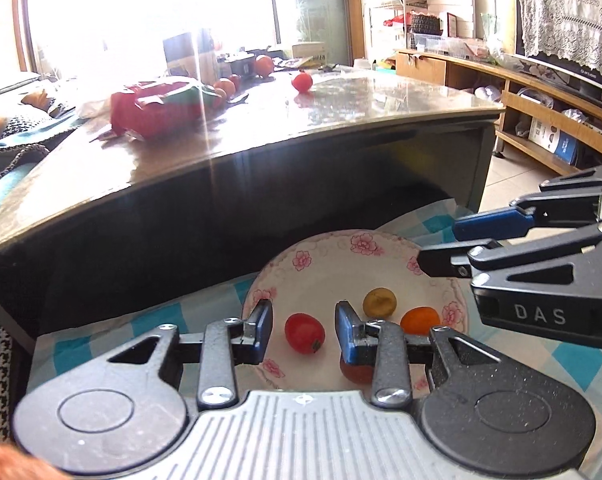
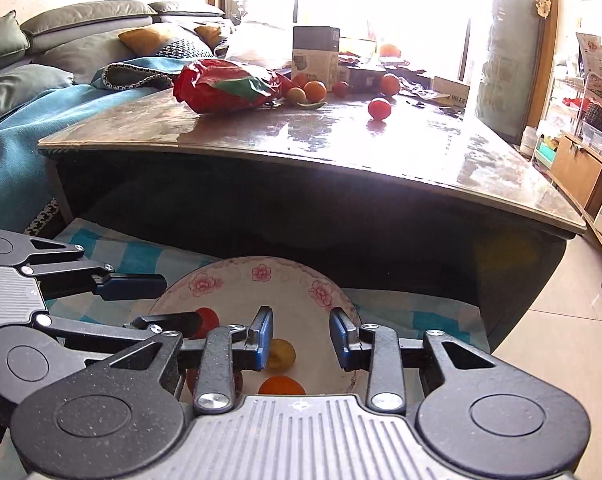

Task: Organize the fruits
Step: 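Open the left tool to drop the tomato in the bowl while the right tool releases the apricot, then lift both open tools away from the bowl toward the remaining fruits, then grasp the brown round fruit with the left tool while the right tool grasps another orange tangerine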

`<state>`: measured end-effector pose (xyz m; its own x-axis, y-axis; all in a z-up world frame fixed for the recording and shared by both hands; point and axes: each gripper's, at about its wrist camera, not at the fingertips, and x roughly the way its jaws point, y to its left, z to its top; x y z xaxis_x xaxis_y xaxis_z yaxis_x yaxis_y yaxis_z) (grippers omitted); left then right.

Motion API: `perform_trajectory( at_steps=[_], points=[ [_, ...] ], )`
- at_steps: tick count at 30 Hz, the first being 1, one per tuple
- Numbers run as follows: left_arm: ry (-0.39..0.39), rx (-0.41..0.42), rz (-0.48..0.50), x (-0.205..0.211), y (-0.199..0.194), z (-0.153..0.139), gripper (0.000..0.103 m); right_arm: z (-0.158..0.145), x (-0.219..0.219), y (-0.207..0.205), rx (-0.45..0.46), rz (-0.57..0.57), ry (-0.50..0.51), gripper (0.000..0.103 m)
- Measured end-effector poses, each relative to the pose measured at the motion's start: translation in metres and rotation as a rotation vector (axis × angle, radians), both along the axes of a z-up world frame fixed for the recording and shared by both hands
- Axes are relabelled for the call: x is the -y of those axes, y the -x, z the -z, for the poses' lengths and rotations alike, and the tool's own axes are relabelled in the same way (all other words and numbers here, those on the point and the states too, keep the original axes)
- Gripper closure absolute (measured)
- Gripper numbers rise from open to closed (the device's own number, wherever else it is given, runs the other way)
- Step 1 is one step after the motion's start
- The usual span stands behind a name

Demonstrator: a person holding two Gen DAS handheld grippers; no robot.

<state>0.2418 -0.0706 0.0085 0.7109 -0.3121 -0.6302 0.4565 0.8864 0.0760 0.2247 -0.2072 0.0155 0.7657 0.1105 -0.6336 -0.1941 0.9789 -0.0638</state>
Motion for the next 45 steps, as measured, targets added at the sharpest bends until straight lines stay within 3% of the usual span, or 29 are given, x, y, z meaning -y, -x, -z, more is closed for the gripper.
perform_trajectory(
  at_steps=[9, 15, 20, 28, 40, 45],
  points=[
    [-0.026, -0.030, -0.014, -0.044, 0.060, -0.004, 0.059, -0.012, -0.006, 0.064, -0.019, -0.010, -0.056, 0.073],
    [-0.011, -0.075, -0.021, -0.071, 0.099, -0.001, 0.058, 0.000, -0.022, 0.100, -0.073, -0.031, -0.093, 0.073],
    [0.049, -0.134, -0.042, -0.088, 0.116, 0.011, 0.058, 0.018, -0.035, 0.115, -0.138, -0.031, -0.124, 0.073],
    [0.033, -0.201, -0.051, -0.095, 0.111, 0.047, 0.058, 0.046, -0.049, 0.120, -0.201, -0.031, -0.134, 0.069],
    [0.032, -0.170, -0.051, -0.096, 0.092, 0.065, 0.057, 0.070, -0.054, 0.092, -0.211, -0.045, -0.142, 0.068],
    [0.022, -0.166, -0.039, -0.094, 0.087, 0.072, 0.052, 0.076, -0.060, 0.087, -0.204, -0.063, -0.151, 0.066]
  ],
)
